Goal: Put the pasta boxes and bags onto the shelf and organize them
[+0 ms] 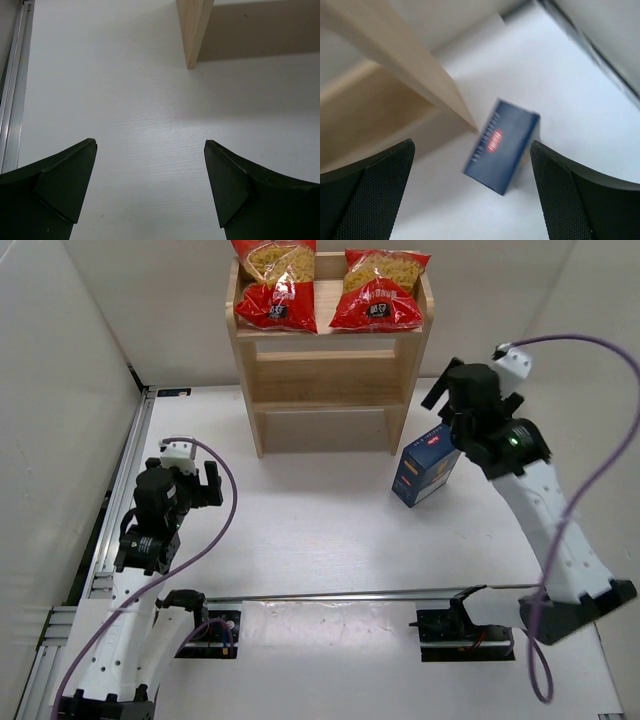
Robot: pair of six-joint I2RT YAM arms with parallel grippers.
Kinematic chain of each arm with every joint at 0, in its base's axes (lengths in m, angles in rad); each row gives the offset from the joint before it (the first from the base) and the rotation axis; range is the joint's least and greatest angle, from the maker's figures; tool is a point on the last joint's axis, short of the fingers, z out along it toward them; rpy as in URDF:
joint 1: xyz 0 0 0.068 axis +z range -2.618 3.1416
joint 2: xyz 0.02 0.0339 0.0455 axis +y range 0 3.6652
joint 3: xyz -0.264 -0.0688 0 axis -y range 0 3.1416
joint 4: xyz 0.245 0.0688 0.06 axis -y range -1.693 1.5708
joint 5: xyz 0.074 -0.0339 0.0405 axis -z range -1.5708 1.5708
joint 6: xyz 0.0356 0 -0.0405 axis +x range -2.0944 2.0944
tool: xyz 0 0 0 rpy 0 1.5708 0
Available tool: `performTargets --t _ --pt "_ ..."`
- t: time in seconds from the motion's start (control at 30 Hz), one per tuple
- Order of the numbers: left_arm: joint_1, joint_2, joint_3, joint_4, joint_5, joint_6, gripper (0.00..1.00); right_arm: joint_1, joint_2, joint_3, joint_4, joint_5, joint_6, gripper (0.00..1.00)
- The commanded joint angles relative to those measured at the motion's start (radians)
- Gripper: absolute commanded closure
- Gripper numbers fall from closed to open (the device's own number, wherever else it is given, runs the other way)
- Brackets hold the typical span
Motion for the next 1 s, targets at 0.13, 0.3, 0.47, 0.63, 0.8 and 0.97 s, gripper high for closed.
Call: performTargets --t 0.13,0.3,0.47,0.63,0.8,0.97 --pt "0.008 -0.03 -0.035 -0.051 0.027 -0.006 0.0 -0.175 0.175 -0.009 -0.149 -0.29 0.184 0.0" --pt "0.008 -0.03 -0.046 -0.061 0.027 -0.006 0.0 -0.228 0.317 0.077 -0.207 -0.331 0.215 0.0" --pt "0.008 -0.039 -0.066 -0.061 0.027 -0.006 0.0 -0.237 0.37 0.065 -0.227 -0.382 0.276 0.0" --pt "0.008 -0.048 -0.084 -0.07 0.015 -0.006 0.0 -0.237 0.38 -0.014 -0.237 -0.382 0.301 0.0" --pt "0.008 -0.048 -0.093 -0.079 0.006 -0.006 0.0 -0.237 0.38 -0.02 -0.295 -0.382 0.287 0.0" --pt "0.008 -0.048 -0.102 -0.079 0.006 -0.006 0.0 -0.237 0.324 -0.011 -0.327 -0.347 0.267 0.0"
